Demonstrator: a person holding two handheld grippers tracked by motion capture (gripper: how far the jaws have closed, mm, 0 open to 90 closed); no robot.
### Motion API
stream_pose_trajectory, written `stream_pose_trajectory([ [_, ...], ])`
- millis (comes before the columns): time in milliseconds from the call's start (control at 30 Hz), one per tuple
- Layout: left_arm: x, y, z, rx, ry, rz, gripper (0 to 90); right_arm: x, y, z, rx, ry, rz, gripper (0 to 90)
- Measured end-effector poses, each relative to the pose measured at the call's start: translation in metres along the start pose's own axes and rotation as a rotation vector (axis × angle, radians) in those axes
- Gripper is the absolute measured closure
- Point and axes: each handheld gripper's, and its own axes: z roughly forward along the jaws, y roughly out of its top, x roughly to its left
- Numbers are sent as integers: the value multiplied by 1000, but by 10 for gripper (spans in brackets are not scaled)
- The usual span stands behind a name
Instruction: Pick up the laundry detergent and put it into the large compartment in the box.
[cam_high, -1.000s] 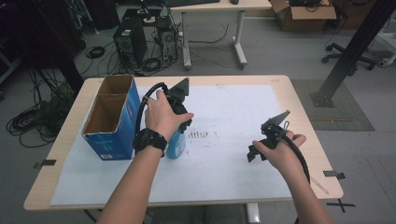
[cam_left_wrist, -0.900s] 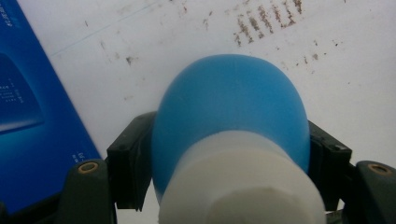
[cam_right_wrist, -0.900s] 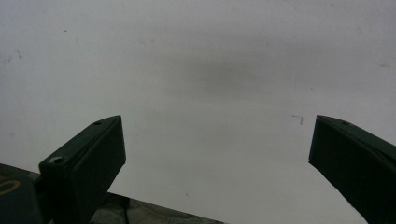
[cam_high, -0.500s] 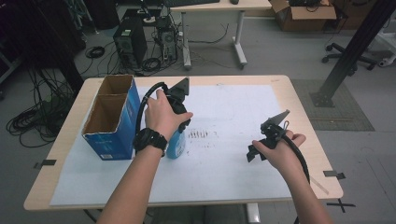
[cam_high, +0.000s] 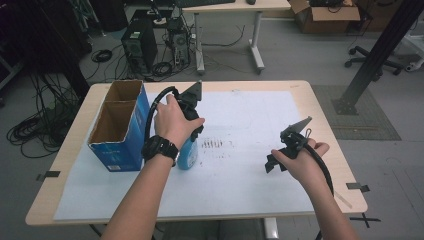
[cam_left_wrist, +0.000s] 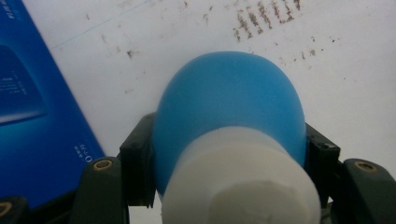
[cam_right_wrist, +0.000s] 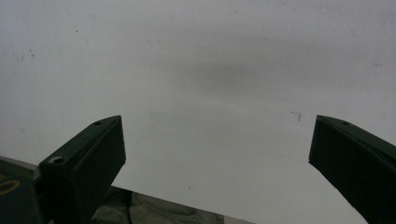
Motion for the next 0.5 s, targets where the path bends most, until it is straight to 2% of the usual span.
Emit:
stream_pose_trajectory([
  [300,7,-1,-50,-26,-15,4,375,1,0,-8,-10,9,-3,38],
  [500,13,-1,-84,-45,-6,8,375,2,0,-13,-16,13,0,38],
])
